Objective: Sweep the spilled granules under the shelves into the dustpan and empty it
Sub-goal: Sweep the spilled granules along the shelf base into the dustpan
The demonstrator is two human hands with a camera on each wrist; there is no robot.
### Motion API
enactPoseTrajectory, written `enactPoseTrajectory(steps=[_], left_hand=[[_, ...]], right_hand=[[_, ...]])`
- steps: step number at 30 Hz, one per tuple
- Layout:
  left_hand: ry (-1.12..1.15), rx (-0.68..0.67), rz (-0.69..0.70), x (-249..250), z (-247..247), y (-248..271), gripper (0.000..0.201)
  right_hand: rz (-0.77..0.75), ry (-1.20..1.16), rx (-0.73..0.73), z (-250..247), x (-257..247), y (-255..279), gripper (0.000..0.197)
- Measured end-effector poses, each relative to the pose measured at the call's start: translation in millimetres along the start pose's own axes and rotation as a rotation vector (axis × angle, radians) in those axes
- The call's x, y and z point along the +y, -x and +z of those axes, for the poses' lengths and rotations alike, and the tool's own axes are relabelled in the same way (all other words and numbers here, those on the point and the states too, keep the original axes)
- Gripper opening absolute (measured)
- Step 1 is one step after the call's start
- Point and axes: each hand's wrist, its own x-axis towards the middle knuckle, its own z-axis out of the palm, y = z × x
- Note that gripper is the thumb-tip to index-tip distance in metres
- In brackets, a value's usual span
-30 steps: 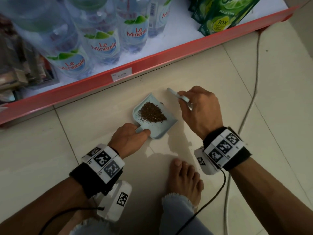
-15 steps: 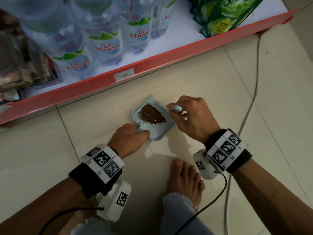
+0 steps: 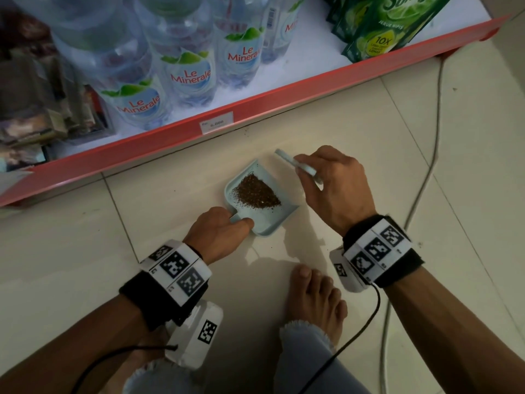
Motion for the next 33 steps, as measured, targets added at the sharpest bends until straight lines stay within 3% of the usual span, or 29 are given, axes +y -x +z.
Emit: enactPoseTrajectory(steps=[3, 6, 8, 10, 13, 16, 18, 20, 23, 26, 29, 33], left_hand=[[-0.002, 0.005, -0.008, -1, 0, 0, 0.038], [-0.002, 0.005, -0.015, -2, -2, 1, 0.04], [-0.005, 0.006, -0.011, -3, -2, 2, 0.039], [-0.005, 0.011, -0.011, -4, -1, 2, 0.039], [-0.004, 0.021, -0.018, -3, -2, 3, 0.041], [0.003, 0.015, -0.021, -4, -2, 5, 0.04], [0.012, 0.012, -0.017, -6, -2, 5, 0.038], [0.016, 0.007, -0.018, -7, -2, 5, 0.038], [0.025, 0.008, -0.024, -7, -3, 6, 0.037], [0.043, 0.011, -0.02, -9, -4, 7, 0.035], [0.048, 0.026, -0.016, -11, -3, 8, 0.032], [0.084, 0.054, -0.041, -16, -2, 5, 0.032]], right_hand=[[-0.049, -0.042, -0.153, 5, -4, 3, 0.021], [-0.02, -0.206, -0.061, 3, -7, 6, 0.019], [0.005, -0.113, 0.029, 3, -3, 3, 0.021], [0.013, -0.001, -0.009, 5, -2, 1, 0.021], [-0.02, -0.158, -0.112, 7, -5, 4, 0.017], [-0.001, -0.262, 0.009, 5, -6, 3, 0.015], [0.021, -0.16, 0.071, 5, -3, -1, 0.019], [0.021, -0.013, 0.012, 8, -2, -2, 0.023], [-0.036, -0.126, -0.184, 12, -8, 3, 0.022], [-0.036, -0.257, -0.102, 9, -11, 2, 0.019], [-0.027, -0.153, 0.016, 4, -12, -12, 0.02], [-0.024, 0.149, 0.028, 9, -17, -44, 0.025]])
